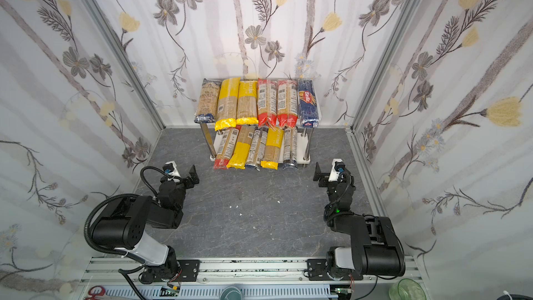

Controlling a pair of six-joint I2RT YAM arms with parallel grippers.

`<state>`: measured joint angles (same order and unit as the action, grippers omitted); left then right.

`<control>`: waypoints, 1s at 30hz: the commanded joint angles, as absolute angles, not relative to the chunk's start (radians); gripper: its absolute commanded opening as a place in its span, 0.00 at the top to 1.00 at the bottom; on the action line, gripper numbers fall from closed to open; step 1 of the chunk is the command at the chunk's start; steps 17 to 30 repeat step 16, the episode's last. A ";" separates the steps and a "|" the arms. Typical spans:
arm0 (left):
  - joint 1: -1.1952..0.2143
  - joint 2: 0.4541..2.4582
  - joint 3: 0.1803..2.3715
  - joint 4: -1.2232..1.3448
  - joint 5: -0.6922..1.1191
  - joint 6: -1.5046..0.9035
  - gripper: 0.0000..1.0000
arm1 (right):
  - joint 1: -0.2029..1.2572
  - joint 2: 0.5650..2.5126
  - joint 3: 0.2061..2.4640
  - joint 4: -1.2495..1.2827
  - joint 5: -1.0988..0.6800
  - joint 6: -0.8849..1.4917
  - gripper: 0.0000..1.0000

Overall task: Arrange pasta packages on shelves
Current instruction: Reset both arms

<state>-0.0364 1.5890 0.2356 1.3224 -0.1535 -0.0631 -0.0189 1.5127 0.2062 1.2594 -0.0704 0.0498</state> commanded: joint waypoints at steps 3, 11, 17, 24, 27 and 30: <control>-0.035 1.587 0.239 1.340 -0.147 -0.060 0.00 | -0.017 1.513 0.210 1.296 -0.058 0.031 0.00; -0.036 1.587 0.239 1.340 -0.147 -0.060 0.00 | -0.005 1.517 0.218 1.285 -0.042 0.021 0.00; -0.035 1.587 0.239 1.339 -0.146 -0.060 0.00 | -0.004 1.511 0.212 1.294 -0.041 0.022 0.00; -0.035 1.587 0.239 1.339 -0.146 -0.060 0.00 | -0.004 1.511 0.212 1.294 -0.041 0.022 0.00; -0.035 1.587 0.239 1.339 -0.146 -0.060 0.00 | -0.004 1.511 0.212 1.294 -0.041 0.022 0.00; -0.035 1.587 0.239 1.339 -0.146 -0.060 0.00 | -0.004 1.511 0.212 1.294 -0.041 0.022 0.00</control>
